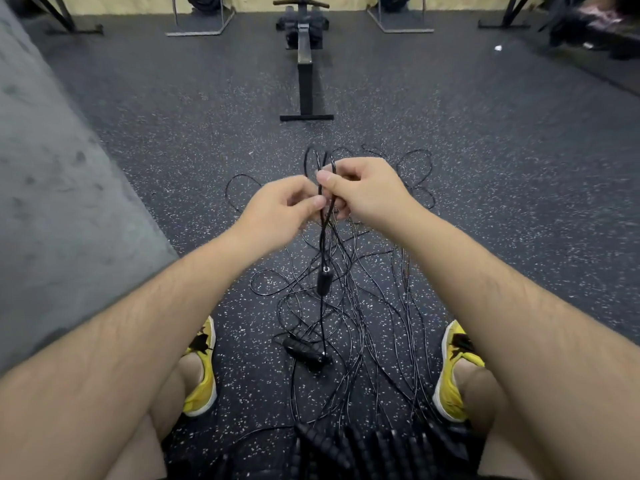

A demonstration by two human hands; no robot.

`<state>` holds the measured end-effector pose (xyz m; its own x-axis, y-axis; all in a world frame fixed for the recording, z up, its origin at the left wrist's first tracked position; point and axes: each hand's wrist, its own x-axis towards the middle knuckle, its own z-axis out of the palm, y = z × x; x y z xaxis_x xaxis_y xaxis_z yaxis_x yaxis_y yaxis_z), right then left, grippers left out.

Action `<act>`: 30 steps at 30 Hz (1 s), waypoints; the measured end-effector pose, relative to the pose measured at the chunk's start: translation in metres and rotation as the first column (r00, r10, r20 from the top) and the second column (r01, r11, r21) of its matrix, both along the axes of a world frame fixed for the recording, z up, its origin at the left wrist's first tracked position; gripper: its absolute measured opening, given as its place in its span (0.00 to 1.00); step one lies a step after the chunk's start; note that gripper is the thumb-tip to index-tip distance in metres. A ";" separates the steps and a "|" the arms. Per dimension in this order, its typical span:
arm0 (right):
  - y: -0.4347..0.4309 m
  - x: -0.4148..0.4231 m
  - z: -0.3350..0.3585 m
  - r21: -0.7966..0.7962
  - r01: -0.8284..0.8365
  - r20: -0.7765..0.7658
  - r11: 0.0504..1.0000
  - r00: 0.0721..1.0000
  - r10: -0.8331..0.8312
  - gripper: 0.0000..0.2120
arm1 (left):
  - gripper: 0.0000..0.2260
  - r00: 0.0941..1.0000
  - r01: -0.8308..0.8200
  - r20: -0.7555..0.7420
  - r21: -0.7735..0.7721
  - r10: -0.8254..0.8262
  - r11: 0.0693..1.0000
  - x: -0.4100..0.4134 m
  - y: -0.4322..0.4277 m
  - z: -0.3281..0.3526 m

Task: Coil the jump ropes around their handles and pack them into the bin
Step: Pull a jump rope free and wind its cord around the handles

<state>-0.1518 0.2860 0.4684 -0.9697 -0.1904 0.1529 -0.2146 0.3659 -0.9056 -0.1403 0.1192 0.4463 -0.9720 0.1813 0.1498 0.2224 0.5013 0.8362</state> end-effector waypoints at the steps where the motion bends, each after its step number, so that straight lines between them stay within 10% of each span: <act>1: 0.004 0.001 0.000 -0.016 0.002 0.011 1.000 1.000 -0.002 0.07 | 0.05 1.000 0.000 -0.028 0.019 0.001 1.000 -0.004 0.004 0.003; 10: 0.025 0.009 -0.012 0.052 0.033 0.042 0.998 0.999 -0.035 0.08 | 0.05 0.994 0.032 -0.108 -0.024 -0.035 0.999 -0.016 0.024 0.008; 20: 0.012 0.008 0.000 -0.237 0.066 0.063 0.969 0.997 -0.052 0.06 | 0.08 0.995 0.081 -0.059 0.093 -0.076 0.992 -0.004 0.016 0.009; 30: 0.020 0.007 0.016 -0.244 0.039 -0.043 0.969 0.998 -0.051 0.05 | 0.05 0.967 0.194 0.183 -0.069 -0.178 0.979 -0.004 0.024 -0.024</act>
